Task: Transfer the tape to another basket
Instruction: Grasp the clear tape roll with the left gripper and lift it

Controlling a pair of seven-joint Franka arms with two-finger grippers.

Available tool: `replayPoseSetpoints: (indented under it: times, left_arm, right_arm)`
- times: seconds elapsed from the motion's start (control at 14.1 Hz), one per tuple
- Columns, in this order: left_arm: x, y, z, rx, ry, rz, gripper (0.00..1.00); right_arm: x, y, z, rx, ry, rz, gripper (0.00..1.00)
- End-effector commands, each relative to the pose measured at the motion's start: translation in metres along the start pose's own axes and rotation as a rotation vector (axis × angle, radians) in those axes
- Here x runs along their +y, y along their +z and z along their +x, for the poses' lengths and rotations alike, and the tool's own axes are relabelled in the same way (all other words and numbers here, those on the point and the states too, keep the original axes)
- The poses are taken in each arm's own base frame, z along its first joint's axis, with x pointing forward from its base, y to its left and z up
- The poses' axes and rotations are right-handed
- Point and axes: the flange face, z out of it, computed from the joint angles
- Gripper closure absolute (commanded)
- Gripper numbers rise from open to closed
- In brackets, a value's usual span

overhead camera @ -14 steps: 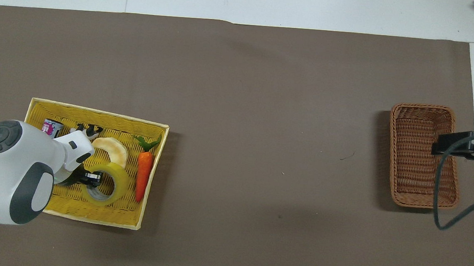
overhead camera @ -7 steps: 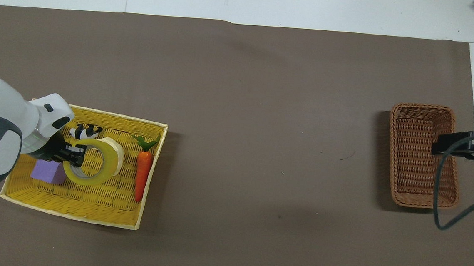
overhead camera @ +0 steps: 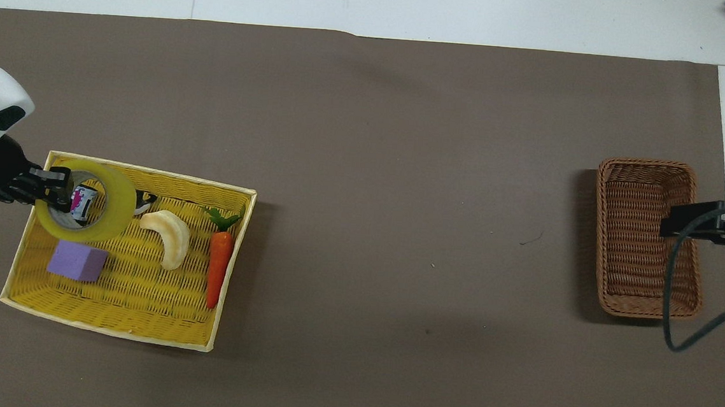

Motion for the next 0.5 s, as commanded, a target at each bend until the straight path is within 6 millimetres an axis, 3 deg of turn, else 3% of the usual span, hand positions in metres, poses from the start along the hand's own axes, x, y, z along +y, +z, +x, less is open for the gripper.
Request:
replayPoseSetpoints:
  times: [0.0,0.28,0.43]
  left_arm:
    - [-0.012,-0.014,0.006,-0.065,-0.017,-0.016,1.00]
    - [0.004,-0.014,0.013,-0.014,0.000,-0.012,1.00]
    - [0.030,-0.014,0.013,-0.001,0.015,-0.004,1.00]
  right_arm:
    - [0.003,-0.001,-0.002,-0.010,0.012,0.012,0.00]
    - [0.002,-0.001,-0.002,-0.010,0.011,0.012,0.00]
    - [0.002,-0.001,-0.002,-0.009,0.011,0.012,0.00]
